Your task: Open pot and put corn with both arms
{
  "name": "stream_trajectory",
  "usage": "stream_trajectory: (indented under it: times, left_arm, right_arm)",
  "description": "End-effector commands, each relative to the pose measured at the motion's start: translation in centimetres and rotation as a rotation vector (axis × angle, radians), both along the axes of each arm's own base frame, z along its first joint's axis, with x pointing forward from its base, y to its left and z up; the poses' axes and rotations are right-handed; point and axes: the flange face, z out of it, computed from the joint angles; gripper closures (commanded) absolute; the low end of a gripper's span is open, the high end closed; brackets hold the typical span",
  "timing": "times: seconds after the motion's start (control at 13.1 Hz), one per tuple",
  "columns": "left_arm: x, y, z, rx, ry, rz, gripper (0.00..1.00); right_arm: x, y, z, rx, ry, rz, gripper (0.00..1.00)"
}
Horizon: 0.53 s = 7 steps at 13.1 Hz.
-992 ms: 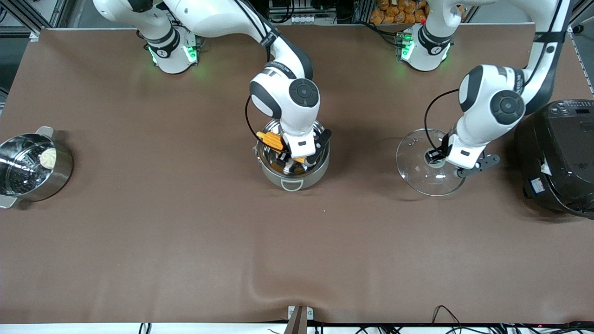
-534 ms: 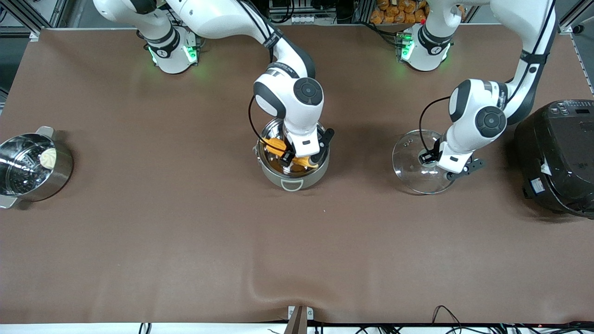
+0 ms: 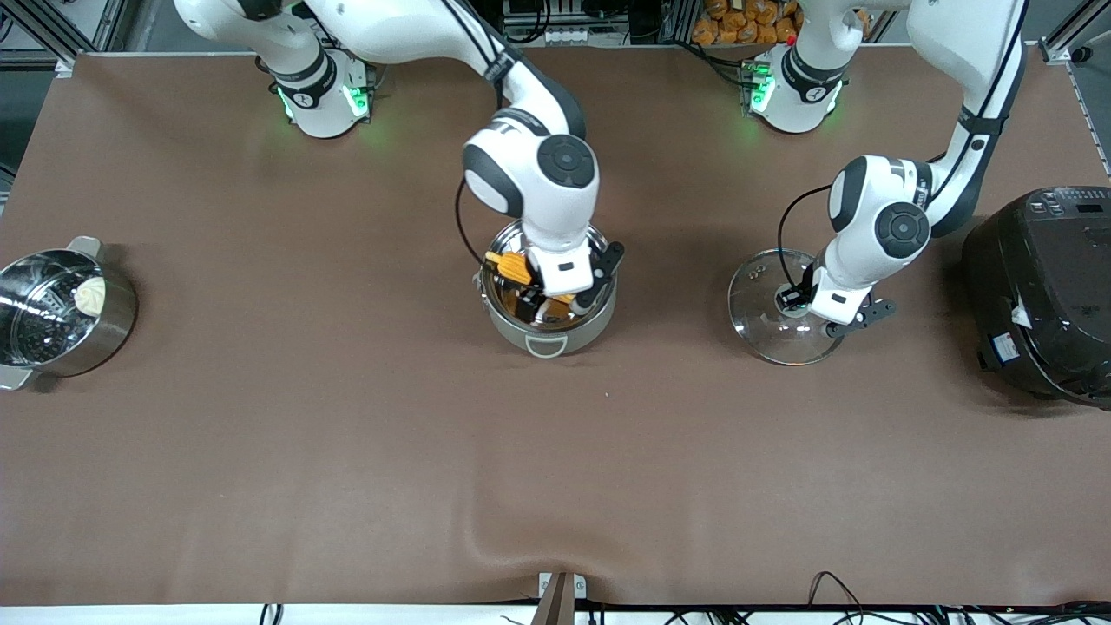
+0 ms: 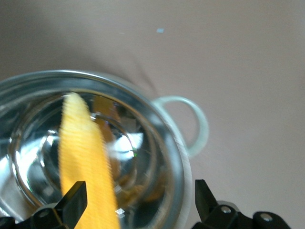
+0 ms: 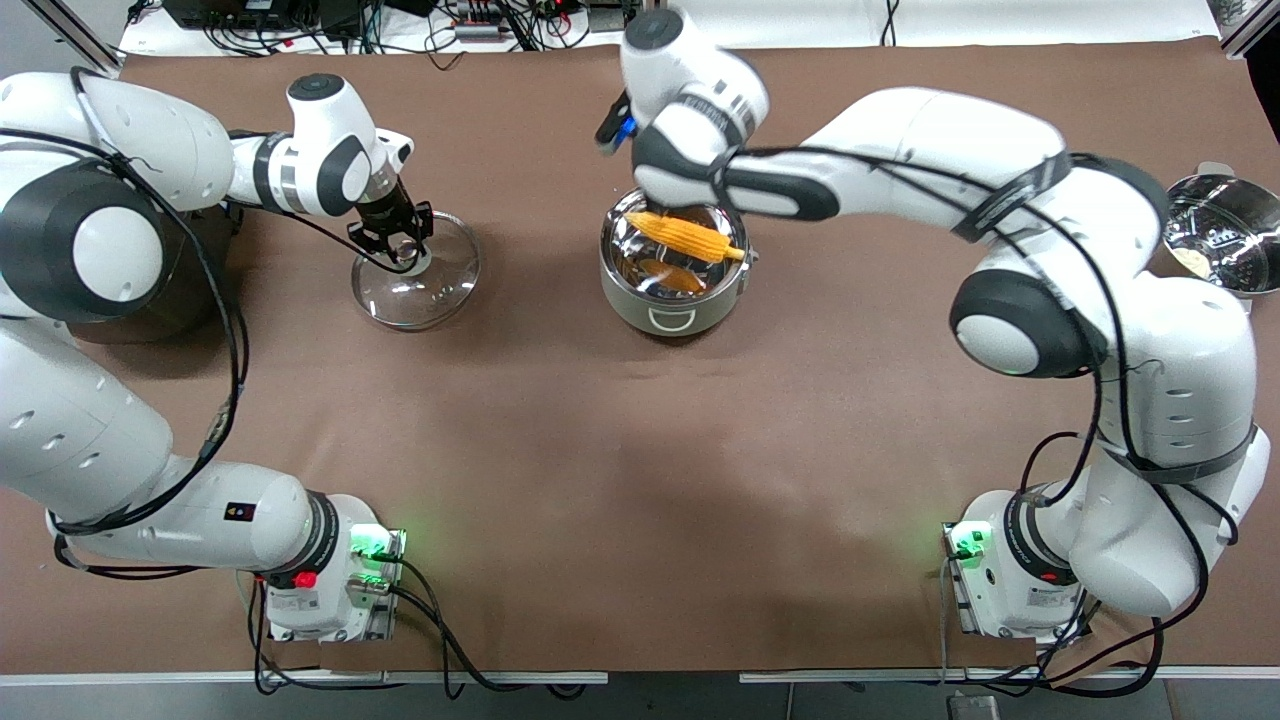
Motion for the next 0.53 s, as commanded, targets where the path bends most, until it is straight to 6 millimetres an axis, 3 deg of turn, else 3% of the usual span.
stream_trajectory:
  times: [0.0,0.08,0.15,0.23,0.46]
  left_arm:
    - [-0.1,0.0,-0.2,-0.017,-0.015,-0.01,1.0]
    - [-0.1,0.0,-0.4,-0.017,-0.012,-0.011,0.97]
    - [-0.1,-0.2,-0.6,-0.016,-0.007,-0.014,0.58]
    - [-0.1,-0.2,-0.5,-0.016,-0.009,-0.014,0.01]
    - [1.1,-0.3,1.8,-0.022,-0.051,-0.007,0.0]
  right_arm:
    - [2.3,-5.4,6.1,0.065,0.04,-0.121,0.0]
    - [4.1,-8.8,7.4,0.061,0.053,-0.173,0.0]
    - [5.5,-12.0,8.2,0.047,0.071,-0.221,0.0]
    - [6.6,-15.2,9.4,0.039,0.08,-0.272,0.0]
    - [8.8,-25.3,13.9,0.028,0.099,-0.425,0.0]
